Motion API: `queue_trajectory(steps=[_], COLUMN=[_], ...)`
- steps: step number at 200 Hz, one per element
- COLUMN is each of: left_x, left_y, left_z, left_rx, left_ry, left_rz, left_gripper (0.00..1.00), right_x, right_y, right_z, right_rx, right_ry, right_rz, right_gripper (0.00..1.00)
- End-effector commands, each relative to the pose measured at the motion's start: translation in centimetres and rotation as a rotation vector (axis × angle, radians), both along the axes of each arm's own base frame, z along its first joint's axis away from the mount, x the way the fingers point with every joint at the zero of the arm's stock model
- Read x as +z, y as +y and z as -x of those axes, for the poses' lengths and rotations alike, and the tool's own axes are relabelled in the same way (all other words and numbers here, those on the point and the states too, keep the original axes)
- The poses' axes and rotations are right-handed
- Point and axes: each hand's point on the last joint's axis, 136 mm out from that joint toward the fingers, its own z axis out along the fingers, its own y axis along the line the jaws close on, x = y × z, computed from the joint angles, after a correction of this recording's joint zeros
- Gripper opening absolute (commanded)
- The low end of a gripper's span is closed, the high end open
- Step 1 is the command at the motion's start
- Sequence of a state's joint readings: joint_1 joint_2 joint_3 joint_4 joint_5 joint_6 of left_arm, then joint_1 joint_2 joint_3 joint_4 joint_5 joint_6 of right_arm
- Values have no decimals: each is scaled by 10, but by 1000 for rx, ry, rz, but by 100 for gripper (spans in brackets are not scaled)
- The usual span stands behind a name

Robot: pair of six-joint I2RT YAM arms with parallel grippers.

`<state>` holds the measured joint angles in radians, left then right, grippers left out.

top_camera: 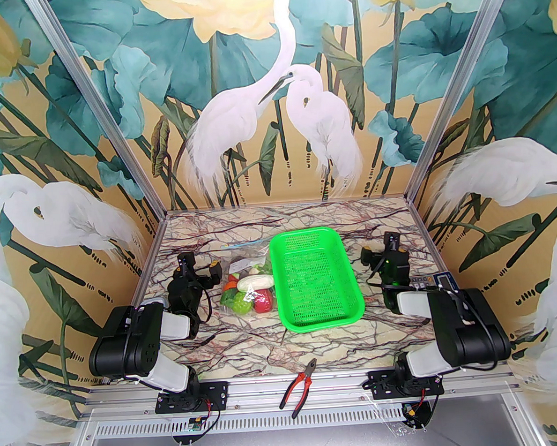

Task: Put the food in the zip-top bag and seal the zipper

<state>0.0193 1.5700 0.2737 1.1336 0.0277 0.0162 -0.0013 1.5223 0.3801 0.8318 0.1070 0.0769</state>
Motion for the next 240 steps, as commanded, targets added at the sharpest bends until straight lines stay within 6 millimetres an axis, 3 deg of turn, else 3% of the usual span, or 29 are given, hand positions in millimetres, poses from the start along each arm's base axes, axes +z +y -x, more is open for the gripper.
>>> queue_trajectory(steps=[1,40,88,240], left_x=[7,5,-1,-1], left_y=[1,5,12,9], left_z=[-2,-8,-19,-18], left_rx=[9,37,75,61], left_ry=[-20,7,72,72], left_rz=[-5,1,2,3], left_gripper=[100,99,100,100], right_x=[9,6,4,5], right_y=[11,-7,-11,-10], right_z=[1,-4,-5,-3], right_rx=[83,-30,-40,-38], right_ry=[-83,-40,-34,-40], right_rz=[6,-3,-20,-13], right_gripper=[98,99,99,99])
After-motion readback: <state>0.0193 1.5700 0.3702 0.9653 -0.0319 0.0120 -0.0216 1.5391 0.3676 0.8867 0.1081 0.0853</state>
